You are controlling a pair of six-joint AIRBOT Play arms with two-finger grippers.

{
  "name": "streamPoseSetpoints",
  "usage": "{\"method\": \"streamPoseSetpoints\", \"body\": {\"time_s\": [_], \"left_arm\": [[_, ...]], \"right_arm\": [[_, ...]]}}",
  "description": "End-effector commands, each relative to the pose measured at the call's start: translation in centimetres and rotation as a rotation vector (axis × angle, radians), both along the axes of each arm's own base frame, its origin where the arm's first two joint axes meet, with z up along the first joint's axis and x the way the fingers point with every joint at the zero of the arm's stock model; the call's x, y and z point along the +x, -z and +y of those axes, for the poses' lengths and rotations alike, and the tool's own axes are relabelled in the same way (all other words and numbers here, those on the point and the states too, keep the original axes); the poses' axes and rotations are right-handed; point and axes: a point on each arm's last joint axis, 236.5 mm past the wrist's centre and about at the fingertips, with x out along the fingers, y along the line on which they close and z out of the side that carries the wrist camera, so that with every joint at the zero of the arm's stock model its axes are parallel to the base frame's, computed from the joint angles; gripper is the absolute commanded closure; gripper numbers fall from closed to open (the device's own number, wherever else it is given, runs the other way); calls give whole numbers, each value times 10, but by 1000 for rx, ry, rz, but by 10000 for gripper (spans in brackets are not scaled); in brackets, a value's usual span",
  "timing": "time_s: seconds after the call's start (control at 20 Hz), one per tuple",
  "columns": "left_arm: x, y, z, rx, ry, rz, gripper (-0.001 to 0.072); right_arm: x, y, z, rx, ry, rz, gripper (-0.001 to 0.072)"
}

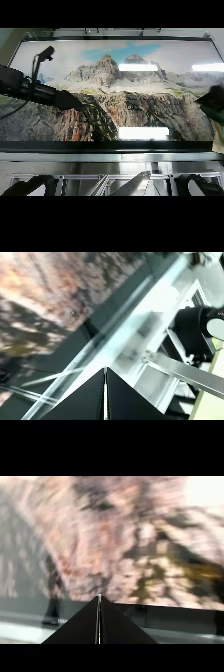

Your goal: Fold the shirts.

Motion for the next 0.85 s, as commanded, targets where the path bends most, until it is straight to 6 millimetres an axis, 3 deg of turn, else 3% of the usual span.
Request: {"method": "streamPoseSetpoints", "body": {"time_s": [0.0, 0.15, 0.4, 0.8], "left_arm": [[-21, 18, -33, -9, 2, -50, 689], [-36, 44, -25, 1, -89, -51, 689], [-54, 63, -7, 8, -141, -33, 690], [-45, 52, 20, -3, -239, -74, 692]], "right_arm": [[-30, 51, 55, 58, -79, -148, 690], [-35, 64, 69, 104, -90, -159, 690], [-36, 50, 90, 209, -128, -174, 689], [-36, 49, 91, 216, -128, -175, 689]]}}
